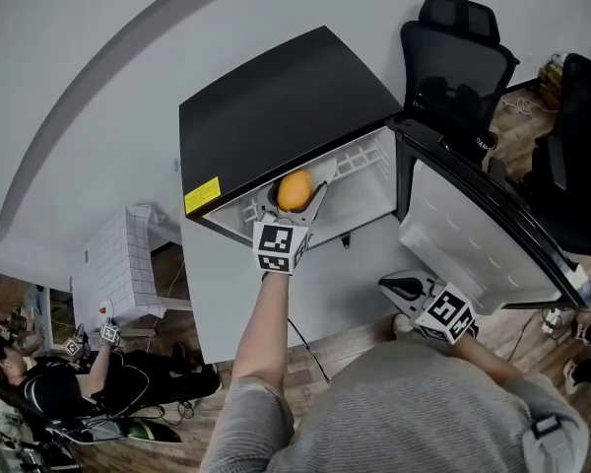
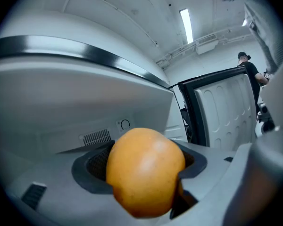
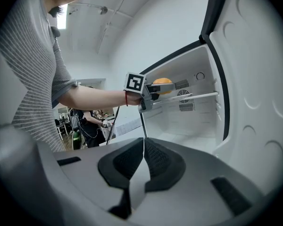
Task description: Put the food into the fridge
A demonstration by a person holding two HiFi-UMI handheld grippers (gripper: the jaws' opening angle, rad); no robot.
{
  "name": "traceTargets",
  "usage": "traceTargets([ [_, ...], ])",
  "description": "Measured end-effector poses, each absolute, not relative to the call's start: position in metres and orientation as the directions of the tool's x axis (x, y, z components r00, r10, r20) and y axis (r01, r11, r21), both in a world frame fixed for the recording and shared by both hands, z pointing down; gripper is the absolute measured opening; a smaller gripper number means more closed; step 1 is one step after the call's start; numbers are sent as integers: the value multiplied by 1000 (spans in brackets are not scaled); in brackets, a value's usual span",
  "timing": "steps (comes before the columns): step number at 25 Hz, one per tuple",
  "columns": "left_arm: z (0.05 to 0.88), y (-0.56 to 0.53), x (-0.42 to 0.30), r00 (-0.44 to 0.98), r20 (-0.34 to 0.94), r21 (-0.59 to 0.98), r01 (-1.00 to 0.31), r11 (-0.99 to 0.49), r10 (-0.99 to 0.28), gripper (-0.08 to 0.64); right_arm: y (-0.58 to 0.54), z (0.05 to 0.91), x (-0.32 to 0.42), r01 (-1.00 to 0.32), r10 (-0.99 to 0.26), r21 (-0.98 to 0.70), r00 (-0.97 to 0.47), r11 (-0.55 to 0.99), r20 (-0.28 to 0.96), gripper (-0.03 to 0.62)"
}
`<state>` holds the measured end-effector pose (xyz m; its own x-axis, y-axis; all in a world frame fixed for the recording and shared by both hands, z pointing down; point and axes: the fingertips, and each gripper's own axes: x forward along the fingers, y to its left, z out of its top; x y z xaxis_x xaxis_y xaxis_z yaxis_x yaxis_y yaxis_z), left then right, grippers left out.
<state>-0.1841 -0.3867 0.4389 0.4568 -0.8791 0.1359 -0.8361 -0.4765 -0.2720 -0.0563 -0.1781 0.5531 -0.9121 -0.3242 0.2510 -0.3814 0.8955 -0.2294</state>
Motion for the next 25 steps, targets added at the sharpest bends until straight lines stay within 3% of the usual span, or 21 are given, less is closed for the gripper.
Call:
traceTargets([
  [25,445,-430,-189,434,192,-284,-834,-473,-881,347,-191,562,-50,-392,-324,-241,-904,888,277,12],
])
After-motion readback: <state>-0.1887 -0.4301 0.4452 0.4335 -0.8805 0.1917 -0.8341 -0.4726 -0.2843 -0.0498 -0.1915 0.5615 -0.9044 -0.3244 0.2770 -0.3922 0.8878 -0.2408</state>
